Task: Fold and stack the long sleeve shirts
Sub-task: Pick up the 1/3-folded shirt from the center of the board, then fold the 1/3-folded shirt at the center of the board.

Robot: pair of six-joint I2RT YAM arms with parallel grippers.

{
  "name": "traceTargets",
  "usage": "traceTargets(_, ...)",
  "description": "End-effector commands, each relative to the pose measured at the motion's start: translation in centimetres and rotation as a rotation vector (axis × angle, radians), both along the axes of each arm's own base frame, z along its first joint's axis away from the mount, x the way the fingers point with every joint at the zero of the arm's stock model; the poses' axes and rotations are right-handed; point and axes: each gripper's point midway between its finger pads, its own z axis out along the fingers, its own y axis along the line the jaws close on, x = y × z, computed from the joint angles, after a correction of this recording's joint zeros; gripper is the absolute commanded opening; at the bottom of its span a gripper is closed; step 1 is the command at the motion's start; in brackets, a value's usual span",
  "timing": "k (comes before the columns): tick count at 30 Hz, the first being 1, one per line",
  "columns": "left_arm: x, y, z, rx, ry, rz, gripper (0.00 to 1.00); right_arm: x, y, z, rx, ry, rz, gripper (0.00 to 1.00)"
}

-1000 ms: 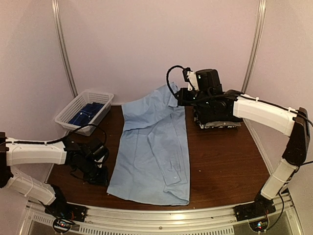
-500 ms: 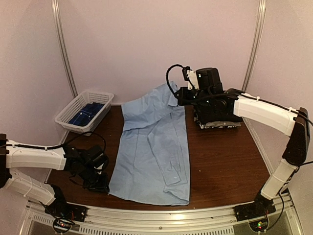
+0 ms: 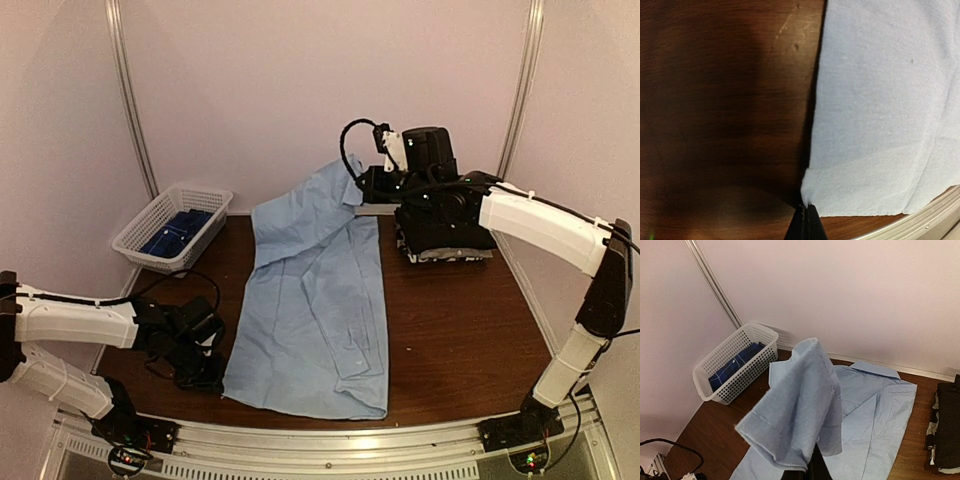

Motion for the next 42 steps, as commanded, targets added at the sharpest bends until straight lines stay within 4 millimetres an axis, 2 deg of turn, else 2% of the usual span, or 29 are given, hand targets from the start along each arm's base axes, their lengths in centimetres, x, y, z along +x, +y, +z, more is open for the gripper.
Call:
traceTargets(1, 1.6, -2.6, 2.8, -0.083, -0.091, -0.060, 0.00, 1.5, -1.1, 3.1, -0.015, -0.076, -0.053, 0.00)
traceTargets(5, 2.2, -4.5, 4.7, -0.083, -0.134, -0.158, 0.00, 2.6, -2.9, 5.3, -0.026, -0.118, -0.111, 0.00)
traceTargets(10, 2.6, -7.0, 7.0, -0.086, -0.185, -0.286, 0.00, 3.2, -6.1, 8.2, -0.042, -0.178, -0.193, 0.00)
traceTargets(16, 2.4, -11.4, 9.1, -0.141, -0.216, -0.446, 0.00, 3.0, -9.8, 9.6, -0.083, -0.216, -0.275, 0.00)
traceTargets(20, 1.9, -14.2, 9.0, -0.149, -0.214, -0.557, 0.00, 2.5, -11.6, 9.8, -0.097, -0.223, -0.310, 0.00)
traceTargets(24, 1.5, -15.8, 8.0, -0.152, -0.185, -0.633, 0.00, 1.7, -12.9, 10.0, -0.103, -0.227, -0.334, 0.00)
traceTargets(28, 1.1, -16.3, 6.6, -0.141, -0.149, -0.674, 0.00, 1.3, -13.3, 9.4, -0.109, -0.219, -0.337, 0.00)
traceTargets(36, 0.1, -16.8, 5.4, -0.164, -0.101, -0.727, 0.00, 1.2, -13.0, 7.8, -0.119, -0.188, -0.314, 0.00)
traceTargets(39, -0.6, -17.0, 5.3, -0.197, -0.080, -0.748, 0.17, 1.3, -12.7, 6.9, -0.129, -0.171, -0.300, 0.00)
traceTargets(42, -0.8, -17.3, 6.0, -0.222, -0.088, -0.757, 0.41, 1.1, -12.4, 5.9, -0.138, -0.153, -0.278, 0.00)
